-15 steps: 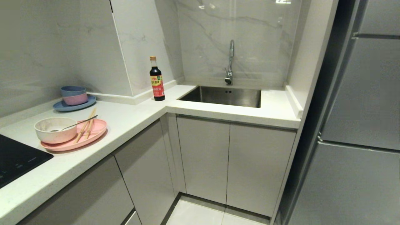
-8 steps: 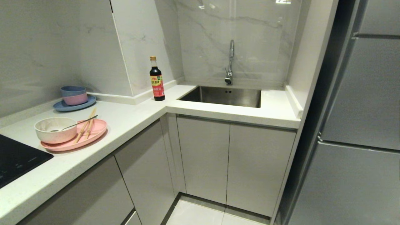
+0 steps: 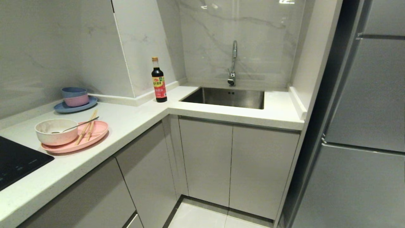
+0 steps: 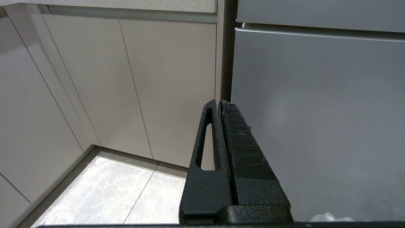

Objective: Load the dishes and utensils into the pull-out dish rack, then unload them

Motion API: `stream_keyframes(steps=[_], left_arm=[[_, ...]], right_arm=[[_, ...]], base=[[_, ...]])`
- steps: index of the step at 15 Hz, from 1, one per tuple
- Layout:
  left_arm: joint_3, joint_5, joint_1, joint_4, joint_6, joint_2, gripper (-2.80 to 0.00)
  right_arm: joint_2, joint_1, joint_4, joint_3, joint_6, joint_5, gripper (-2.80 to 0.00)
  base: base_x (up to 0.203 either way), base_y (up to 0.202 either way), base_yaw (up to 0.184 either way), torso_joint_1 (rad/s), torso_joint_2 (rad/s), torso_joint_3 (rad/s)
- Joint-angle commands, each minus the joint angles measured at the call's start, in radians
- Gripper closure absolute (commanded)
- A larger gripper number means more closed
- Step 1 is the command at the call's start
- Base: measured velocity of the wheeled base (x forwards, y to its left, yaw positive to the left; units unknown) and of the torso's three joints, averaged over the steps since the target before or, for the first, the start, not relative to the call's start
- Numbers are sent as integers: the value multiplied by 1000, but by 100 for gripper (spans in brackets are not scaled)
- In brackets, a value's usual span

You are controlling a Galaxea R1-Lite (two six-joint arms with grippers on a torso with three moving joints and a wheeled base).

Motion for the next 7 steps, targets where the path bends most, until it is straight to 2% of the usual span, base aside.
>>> stream_keyframes(steps=[1, 7], left_arm=[[2, 1, -1, 0, -1, 1, 0], [2, 2, 0, 0, -1, 1, 0]], right_arm=[[0, -1, 0, 0, 7, 0, 0], [0, -1, -1, 0, 7, -1, 0]], base=[[0, 0, 0, 0, 0, 0], [0, 0, 0, 0, 0, 0]])
